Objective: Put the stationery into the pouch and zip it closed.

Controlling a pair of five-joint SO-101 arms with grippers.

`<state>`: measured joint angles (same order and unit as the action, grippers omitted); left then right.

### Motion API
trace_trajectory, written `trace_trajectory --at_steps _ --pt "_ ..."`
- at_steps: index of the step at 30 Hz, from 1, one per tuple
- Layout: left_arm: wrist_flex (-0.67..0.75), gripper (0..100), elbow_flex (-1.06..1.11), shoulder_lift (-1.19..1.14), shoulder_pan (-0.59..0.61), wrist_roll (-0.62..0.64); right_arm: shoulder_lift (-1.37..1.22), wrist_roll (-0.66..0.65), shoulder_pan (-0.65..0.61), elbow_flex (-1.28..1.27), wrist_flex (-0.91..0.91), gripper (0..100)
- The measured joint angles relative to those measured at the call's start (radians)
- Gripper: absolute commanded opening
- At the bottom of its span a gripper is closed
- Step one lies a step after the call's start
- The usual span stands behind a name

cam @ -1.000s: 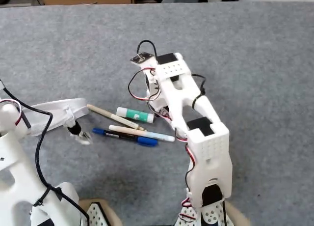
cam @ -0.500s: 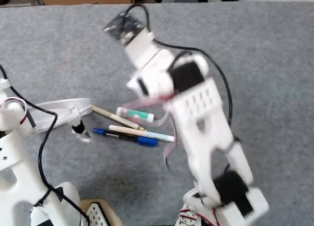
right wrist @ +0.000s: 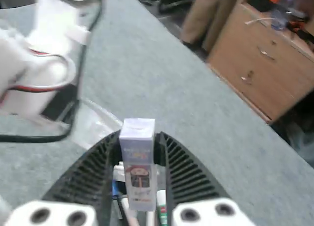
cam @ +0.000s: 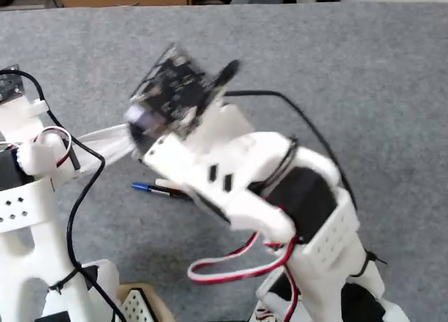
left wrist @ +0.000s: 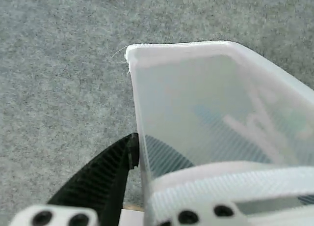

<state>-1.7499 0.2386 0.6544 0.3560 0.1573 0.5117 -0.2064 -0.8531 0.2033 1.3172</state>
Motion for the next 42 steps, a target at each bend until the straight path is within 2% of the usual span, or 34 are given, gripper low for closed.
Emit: trace_trajectory --at_steps 3,7,11,15,20,35,42 --pt "0.000 3 0.000 0.002 -0.005 0.000 0.000 0.025 -0.083 -0.008 -0.038 1.2" --pt "0.000 3 0.000 0.002 -0.008 0.000 0.000 0.078 -0.112 -0.017 -0.110 1.2" --pt "0.000 3 0.000 0.002 -0.011 0.000 0.002 0.115 -0.117 -0.054 -0.203 1.2" --pt "0.000 3 0.000 0.002 -0.011 0.000 0.006 0.120 -0.115 -0.206 -0.328 1.2" --pt "0.000 3 0.000 0.002 -0.011 0.000 0.005 0.173 -0.046 -0.413 -0.493 1.2" --pt "0.000 3 0.000 0.002 -0.011 0.000 0.006 0.385 -0.008 -0.499 -0.606 1.2" --pt "0.000 3 0.002 0.002 -0.006 0.000 0.006 0.399 -0.009 -0.522 -0.631 1.3"
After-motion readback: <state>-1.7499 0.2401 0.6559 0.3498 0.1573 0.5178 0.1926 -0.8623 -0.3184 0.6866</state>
